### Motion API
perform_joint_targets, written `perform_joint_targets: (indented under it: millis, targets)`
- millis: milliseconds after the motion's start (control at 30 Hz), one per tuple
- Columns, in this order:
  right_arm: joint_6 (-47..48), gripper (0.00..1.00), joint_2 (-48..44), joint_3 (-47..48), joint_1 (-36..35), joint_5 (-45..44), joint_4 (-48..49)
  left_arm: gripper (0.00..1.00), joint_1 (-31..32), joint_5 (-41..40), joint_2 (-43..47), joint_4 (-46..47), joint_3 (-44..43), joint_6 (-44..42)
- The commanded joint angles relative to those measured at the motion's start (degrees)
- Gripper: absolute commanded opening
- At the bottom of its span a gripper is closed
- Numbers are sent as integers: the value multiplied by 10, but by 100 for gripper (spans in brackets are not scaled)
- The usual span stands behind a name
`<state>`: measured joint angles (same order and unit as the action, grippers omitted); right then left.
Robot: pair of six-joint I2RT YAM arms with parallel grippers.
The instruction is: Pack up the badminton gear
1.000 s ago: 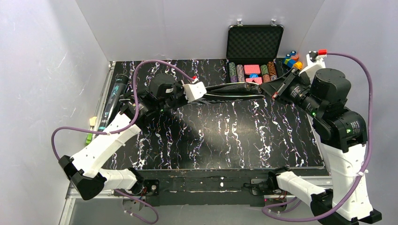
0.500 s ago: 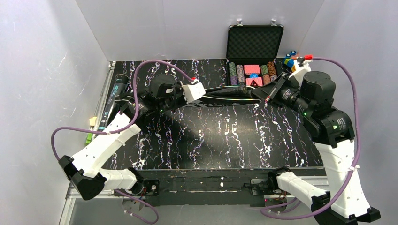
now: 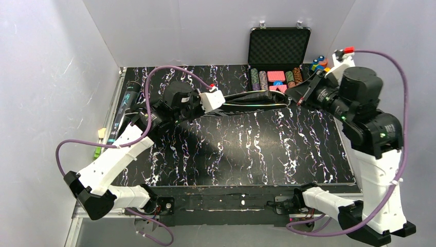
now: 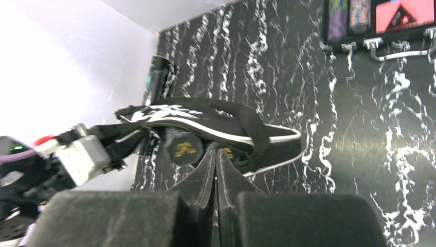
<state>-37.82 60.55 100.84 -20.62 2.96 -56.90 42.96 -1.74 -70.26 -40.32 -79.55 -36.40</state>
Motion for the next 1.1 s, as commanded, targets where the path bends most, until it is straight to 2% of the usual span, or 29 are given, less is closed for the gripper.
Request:
perform_joint_targets:
  millis: [0, 100, 300, 533, 667, 800, 933, 1067]
  targets:
    - [26, 14, 16, 87, 0, 10, -28, 0, 3, 17, 33, 57, -24, 3]
    - [10, 16, 22, 81, 1, 55, -5, 0, 3, 17, 32, 57, -27, 3]
    - [-37, 8, 16, -12, 0, 165, 81, 0, 3, 17, 30, 56, -27, 3]
    - [-45, 1, 16, -59, -1, 198, 96, 0, 3, 17, 30, 57, -27, 1]
    - [-41, 1, 16, -84, -1, 185, 88, 0, 3, 17, 28, 57, -32, 4]
    - [0, 1, 24, -68, -1, 97, 23, 0, 3, 17, 28, 53, -36, 5]
    - [54, 1, 44, -5, -1, 1, -65, 0, 3, 17, 31, 53, -29, 3]
    - [65, 1, 55, 69, -1, -2, -81, 0, 3, 17, 32, 53, -24, 3]
